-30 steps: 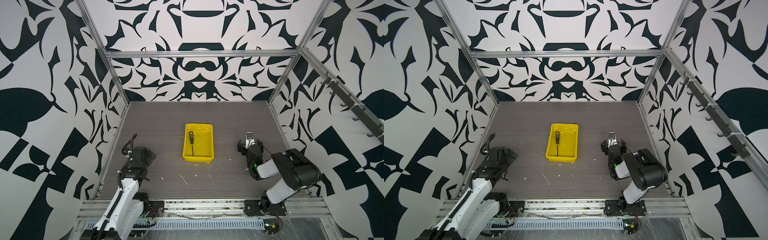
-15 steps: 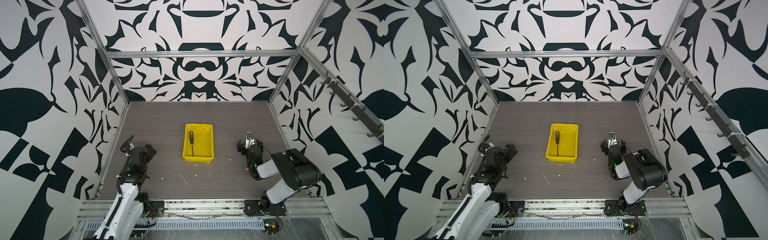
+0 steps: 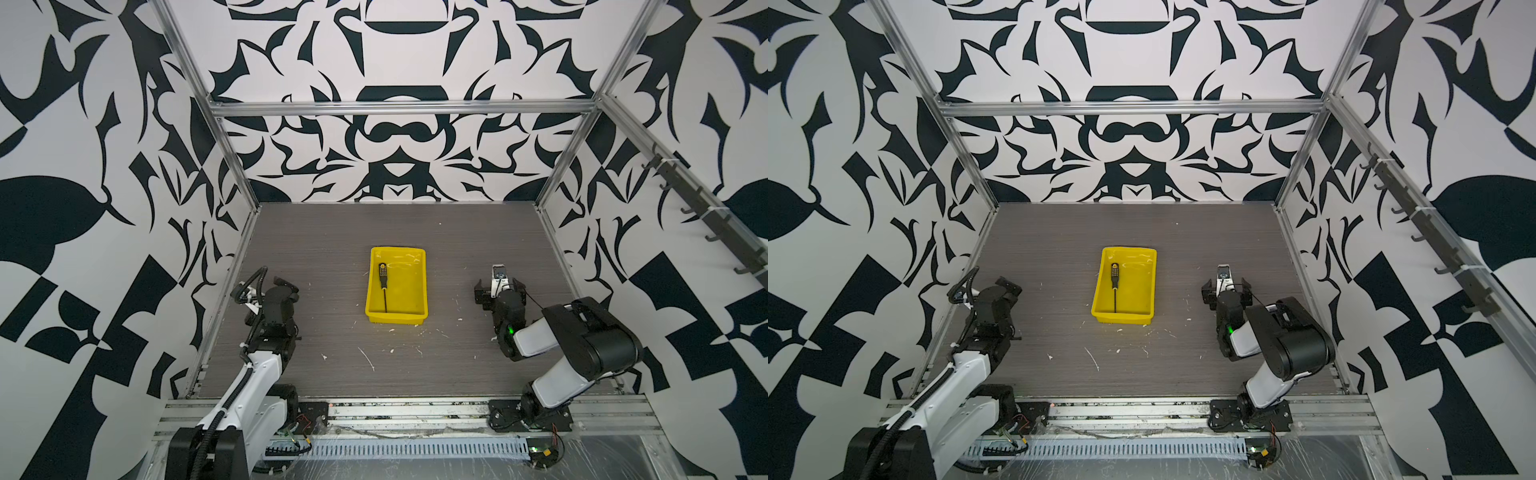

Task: Put the screwdriver in the bin

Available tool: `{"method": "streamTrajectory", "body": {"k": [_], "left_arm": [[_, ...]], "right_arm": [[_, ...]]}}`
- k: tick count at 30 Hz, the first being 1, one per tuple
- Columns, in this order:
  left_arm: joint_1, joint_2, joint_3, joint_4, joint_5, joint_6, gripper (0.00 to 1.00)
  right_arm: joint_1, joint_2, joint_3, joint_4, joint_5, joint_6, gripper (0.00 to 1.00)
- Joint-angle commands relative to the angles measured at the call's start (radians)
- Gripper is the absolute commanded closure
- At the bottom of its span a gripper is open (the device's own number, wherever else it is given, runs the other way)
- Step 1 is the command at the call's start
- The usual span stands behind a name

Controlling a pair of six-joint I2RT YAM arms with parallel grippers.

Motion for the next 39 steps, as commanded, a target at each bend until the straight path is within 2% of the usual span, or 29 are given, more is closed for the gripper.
{"method": "streamTrajectory", "body": {"k": [1, 3, 5, 8, 10, 12, 14, 17, 18, 21, 25, 29, 34, 35, 37, 39], "left_arm": [[0.002, 0.029, 0.028, 0.048, 0.005, 0.163, 0.01], [0.003, 0.038, 0.018, 0.070, -0.001, 0.146, 0.01], [0.005, 0.038, -0.007, 0.157, 0.056, 0.188, 0.01], [0.005, 0.050, -0.061, 0.385, 0.169, 0.385, 0.01], [0.005, 0.037, -0.053, 0.370, 0.278, 0.605, 0.01], [0.005, 0.020, -0.038, 0.285, 0.338, 0.673, 0.01], [0.005, 0.019, -0.053, 0.262, 0.359, 0.681, 0.01], [0.005, 0.041, -0.129, 0.347, 0.386, 0.694, 0.01], [0.005, 0.052, -0.155, 0.404, 0.380, 0.699, 0.01], [0.004, 0.058, -0.126, 0.340, 0.346, 0.685, 0.01], [0.008, 0.128, -0.106, 0.385, 0.272, 0.703, 0.01], [0.031, 0.245, -0.147, 0.651, 0.253, 0.718, 0.01], [0.036, 0.423, -0.060, 0.688, 0.370, 0.712, 0.01], [0.042, 0.466, -0.058, 0.735, 0.361, 0.700, 0.01], [0.052, 0.564, -0.085, 0.885, 0.310, 0.677, 0.01], [0.085, 0.684, -0.105, 1.059, 0.315, 0.652, 0.01]], "right_arm": [[0.002, -0.017, 0.019, 0.042, 0.001, 0.009, 0.00], [0.002, -0.020, 0.021, 0.041, 0.002, 0.009, 0.00], [0.002, -0.019, 0.021, 0.041, 0.001, 0.009, 0.00], [0.002, -0.019, 0.021, 0.040, 0.001, 0.010, 0.00], [0.001, -0.019, 0.021, 0.038, 0.002, 0.009, 0.00], [0.002, -0.019, 0.021, 0.038, 0.001, 0.010, 0.00], [0.002, -0.020, 0.020, 0.039, 0.001, 0.009, 0.00], [0.001, -0.020, 0.019, 0.041, 0.001, 0.010, 0.00], [0.002, -0.020, 0.019, 0.042, 0.001, 0.010, 0.00], [0.002, -0.018, 0.019, 0.041, 0.001, 0.010, 0.00], [0.002, -0.018, 0.020, 0.039, 0.001, 0.009, 0.00], [0.002, -0.020, 0.022, 0.037, 0.000, 0.009, 0.00], [0.002, -0.020, 0.021, 0.039, 0.000, 0.009, 0.00], [0.003, -0.019, 0.021, 0.038, -0.001, 0.010, 0.00], [0.003, -0.020, 0.022, 0.037, -0.001, 0.009, 0.00], [0.001, -0.020, 0.022, 0.038, -0.002, 0.009, 0.00]]}}
